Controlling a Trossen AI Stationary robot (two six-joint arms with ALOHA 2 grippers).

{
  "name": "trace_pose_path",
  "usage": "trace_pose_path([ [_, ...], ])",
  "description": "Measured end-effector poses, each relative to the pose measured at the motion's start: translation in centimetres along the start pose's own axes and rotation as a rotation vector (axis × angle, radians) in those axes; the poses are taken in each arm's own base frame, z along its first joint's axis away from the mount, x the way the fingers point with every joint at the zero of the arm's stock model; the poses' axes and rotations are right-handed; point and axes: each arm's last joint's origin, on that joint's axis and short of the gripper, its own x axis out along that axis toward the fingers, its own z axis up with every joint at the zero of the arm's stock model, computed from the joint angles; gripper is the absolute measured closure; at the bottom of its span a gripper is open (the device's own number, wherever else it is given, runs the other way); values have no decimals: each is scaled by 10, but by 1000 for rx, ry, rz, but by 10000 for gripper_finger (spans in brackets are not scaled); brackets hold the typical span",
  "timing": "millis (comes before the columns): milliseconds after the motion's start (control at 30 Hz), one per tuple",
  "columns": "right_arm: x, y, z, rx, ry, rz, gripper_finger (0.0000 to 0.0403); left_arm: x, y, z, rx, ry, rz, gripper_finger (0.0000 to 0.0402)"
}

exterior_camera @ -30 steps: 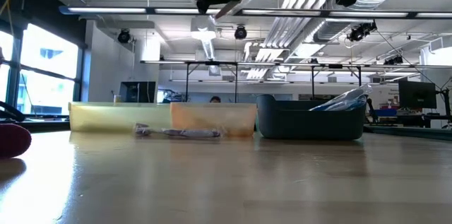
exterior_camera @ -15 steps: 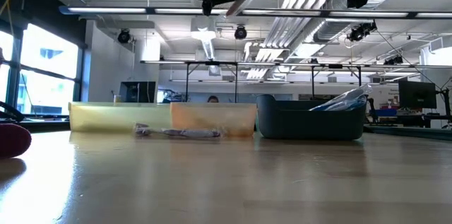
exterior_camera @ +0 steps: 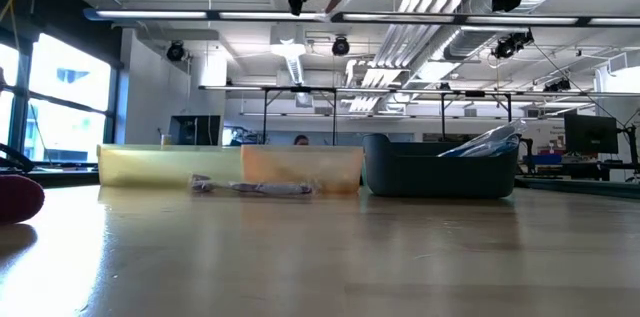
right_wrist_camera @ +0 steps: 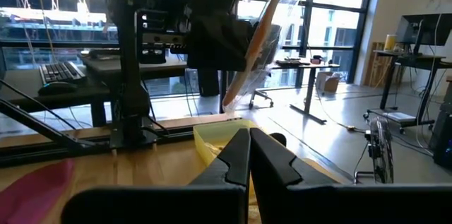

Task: Pick & Place Toothbrushes
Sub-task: Put the orange toothbrush into the blue bin

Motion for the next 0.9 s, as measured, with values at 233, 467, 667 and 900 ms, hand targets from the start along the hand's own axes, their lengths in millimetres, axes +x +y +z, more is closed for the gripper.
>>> trace_pose_path([
  [233,9,-9,-5,67,18,-44,381,0,0,-2,33,16,-1,387],
  [467,27,-11,-10,125,-38,-8,294,0,-2,-2,86,15,-57,387],
  [667,40,-7,-8,78,-178,121,243,0,-3,-4,97,39,-93,387],
  [900,52,-10,-17,108,-204,108,229,0,-4,-6,91,55,-123,387],
])
